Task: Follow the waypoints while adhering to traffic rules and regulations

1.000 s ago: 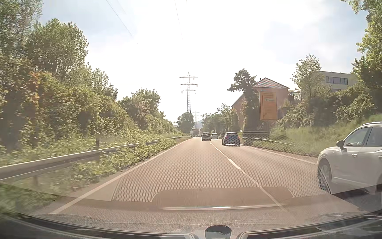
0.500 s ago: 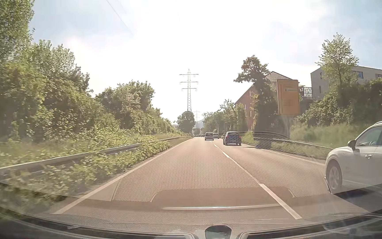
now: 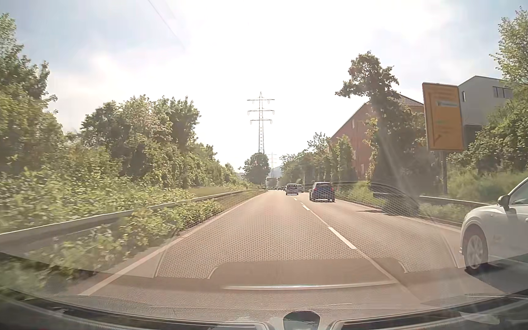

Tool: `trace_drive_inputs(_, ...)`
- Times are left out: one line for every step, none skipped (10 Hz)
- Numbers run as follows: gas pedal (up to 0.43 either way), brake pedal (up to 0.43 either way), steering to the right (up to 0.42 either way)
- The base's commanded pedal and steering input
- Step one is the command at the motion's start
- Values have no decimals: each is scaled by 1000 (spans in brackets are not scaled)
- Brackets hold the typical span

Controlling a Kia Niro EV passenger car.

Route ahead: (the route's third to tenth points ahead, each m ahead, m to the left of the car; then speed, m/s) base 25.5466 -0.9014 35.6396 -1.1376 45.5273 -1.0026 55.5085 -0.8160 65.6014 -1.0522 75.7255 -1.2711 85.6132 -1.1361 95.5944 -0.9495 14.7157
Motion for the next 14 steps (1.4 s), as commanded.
trace_drive_inputs(150,0,1)
trace_drive_inputs(150,0,1)
trace_drive_inputs(150,0,1)
trace_drive_inputs(157,0,1)
trace_drive_inputs(157,0,1)
trace_drive_inputs(157,0,1)
trace_drive_inputs(157,0,1)
trace_drive_inputs(157,0,1)
trace_drive_inputs(157,0,1)
trace_drive_inputs(157,0,1)
trace_drive_inputs(157,0,1)
trace_drive_inputs(157,0,1)
trace_drive_inputs(157,0,1)
trace_drive_inputs(157,0,1)
